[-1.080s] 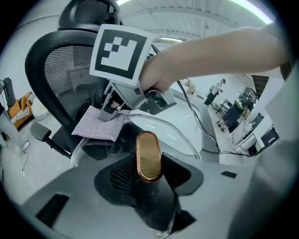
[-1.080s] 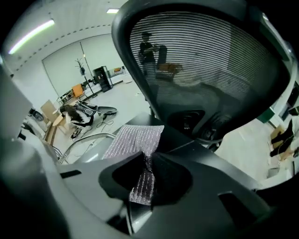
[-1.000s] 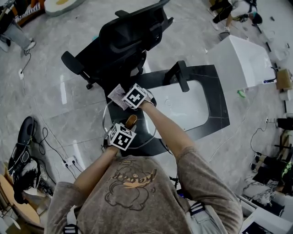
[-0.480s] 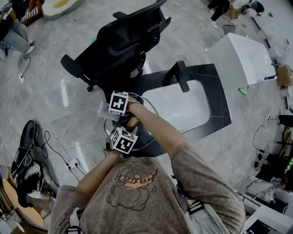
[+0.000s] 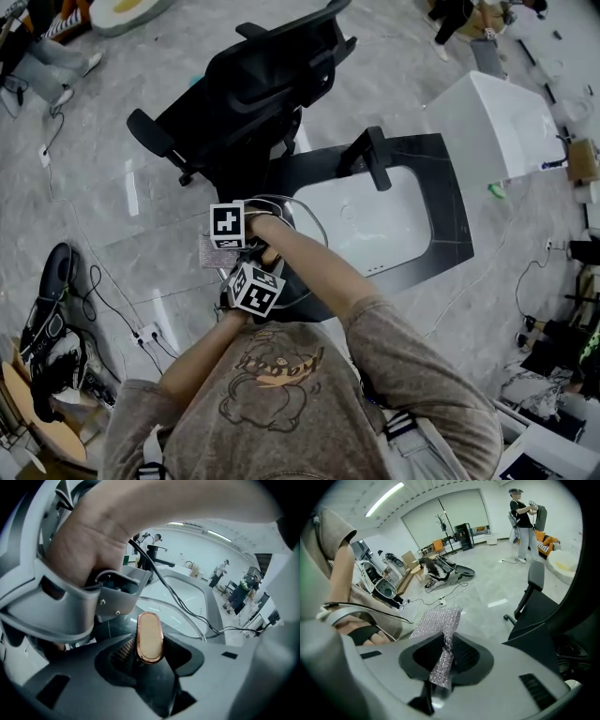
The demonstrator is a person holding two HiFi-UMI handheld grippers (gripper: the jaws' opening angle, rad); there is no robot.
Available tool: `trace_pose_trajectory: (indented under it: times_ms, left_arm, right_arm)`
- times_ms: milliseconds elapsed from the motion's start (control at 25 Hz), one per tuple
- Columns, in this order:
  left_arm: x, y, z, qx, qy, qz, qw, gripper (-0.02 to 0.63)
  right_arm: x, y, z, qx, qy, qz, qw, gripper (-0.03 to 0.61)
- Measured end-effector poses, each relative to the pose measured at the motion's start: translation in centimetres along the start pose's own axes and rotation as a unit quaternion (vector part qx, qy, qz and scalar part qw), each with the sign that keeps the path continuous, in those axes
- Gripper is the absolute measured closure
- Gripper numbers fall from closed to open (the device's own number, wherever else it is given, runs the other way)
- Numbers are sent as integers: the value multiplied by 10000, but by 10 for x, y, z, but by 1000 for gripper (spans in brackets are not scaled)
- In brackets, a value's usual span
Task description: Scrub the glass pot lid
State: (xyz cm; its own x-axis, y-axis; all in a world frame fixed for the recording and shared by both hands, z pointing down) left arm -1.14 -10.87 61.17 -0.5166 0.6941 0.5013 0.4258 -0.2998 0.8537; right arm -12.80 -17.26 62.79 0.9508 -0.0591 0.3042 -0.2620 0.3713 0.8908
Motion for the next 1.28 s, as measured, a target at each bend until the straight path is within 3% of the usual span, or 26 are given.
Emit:
trace_pose_trajectory:
  times_ms: [280,480,640,800,1000,1120,1200,1280]
  left_arm:
    - [0,2,-1,46,-40,-7,10000,426]
    - [0,2,-1,49,-46,-3,10000,426]
    - [-1,3,-1,56,-54,0,10000,426]
    - [1,5,-3,217,-147,-1,9997,426]
    - [-2,-1,-3,461,-102,89,9988,416]
    - [-13,-14,-6,442,62,339,9984,414]
    - [-20,-28,-8,466,74,503,9976,414]
    - [-27,-45,-12,441,20,743,9963,414]
  right_arm:
    - [-4,8,-11,-373,1,-27,9993,500]
    - [-3,8,-11,-307,-22,84,9995,494]
    - [5,1,-3,-105,309,409,9986,491]
    - [20,-18,16,564,824,801,9918,491]
    - [65,-61,38,1555,1887,1516,9577,492]
    - [109,-86,40,2220,2409,1581,9315,492]
    - [143,-102,34,2641,2871,1603,9067,492]
    - [171,-120,19,2997,3325,1889,8740,495]
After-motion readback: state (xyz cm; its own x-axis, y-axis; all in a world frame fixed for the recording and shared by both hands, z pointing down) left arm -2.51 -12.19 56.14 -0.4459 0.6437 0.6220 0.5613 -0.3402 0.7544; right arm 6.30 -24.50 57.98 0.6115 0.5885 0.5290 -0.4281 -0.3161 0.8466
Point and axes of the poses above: the fingertips, and each gripper's own axes: y forward along the fingers, z to its right, x out of its underside, the point moved 5 cm from there along -y, backward along the fingers, and after that the axes turned 6 degrees about -z, right-handed, at the moved point
